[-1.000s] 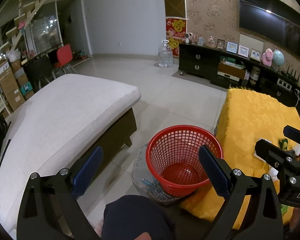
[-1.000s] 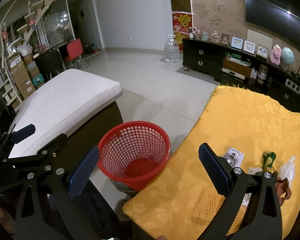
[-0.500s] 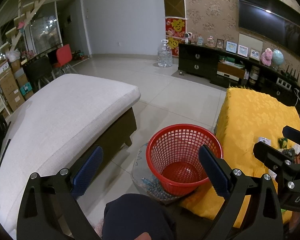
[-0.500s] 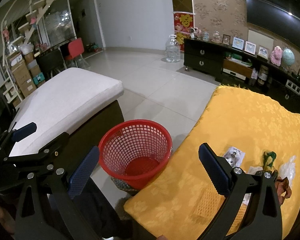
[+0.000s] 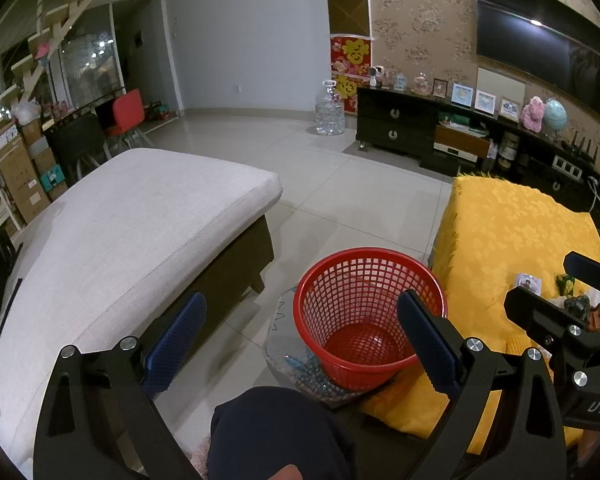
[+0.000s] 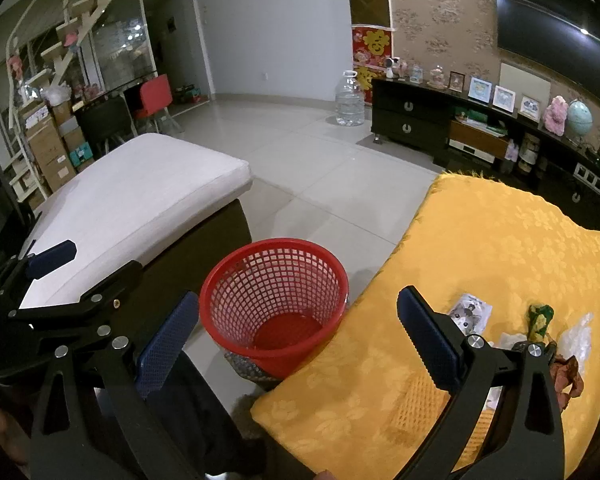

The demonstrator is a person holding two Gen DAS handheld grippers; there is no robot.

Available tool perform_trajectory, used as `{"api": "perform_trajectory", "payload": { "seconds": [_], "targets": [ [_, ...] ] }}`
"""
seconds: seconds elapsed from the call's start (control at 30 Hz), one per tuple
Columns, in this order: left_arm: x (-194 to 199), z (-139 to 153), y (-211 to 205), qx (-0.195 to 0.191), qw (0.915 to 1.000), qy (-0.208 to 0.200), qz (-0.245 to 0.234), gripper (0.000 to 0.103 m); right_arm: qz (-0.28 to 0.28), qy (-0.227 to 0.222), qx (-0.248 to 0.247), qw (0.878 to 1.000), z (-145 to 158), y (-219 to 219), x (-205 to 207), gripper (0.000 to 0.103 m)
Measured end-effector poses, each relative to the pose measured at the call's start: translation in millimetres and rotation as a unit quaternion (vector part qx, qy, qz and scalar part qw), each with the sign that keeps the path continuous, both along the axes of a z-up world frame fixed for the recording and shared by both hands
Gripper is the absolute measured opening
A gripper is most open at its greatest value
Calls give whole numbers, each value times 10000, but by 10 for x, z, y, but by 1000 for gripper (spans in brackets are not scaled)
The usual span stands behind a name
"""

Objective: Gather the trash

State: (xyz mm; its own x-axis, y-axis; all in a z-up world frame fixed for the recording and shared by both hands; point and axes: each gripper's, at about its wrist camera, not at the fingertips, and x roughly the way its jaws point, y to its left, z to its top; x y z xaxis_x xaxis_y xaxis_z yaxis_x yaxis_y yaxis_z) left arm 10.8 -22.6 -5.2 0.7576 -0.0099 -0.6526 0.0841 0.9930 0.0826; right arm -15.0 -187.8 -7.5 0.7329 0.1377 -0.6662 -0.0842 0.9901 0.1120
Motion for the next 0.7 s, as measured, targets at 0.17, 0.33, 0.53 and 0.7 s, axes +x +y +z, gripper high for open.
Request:
{"api": "perform_trajectory", "payload": {
  "seconds": [0.17, 0.33, 0.53, 0.7],
  "targets": [
    [-2, -5, -2, 1, 10000, 2, 0, 93, 3, 1, 0, 10000, -4, 2, -2, 97],
    [-28, -46, -49, 24, 10000, 24, -40, 93, 4, 9, 23, 10000, -10, 12, -9, 97],
    [-17, -121, -129, 71, 9997, 101, -206, 93, -91, 71, 49, 9999, -86, -25, -30, 97],
    [29, -214, -244, 125, 9990, 206, -368, 93, -398, 103, 28, 9991, -184, -281, -115, 97]
  ]
}}
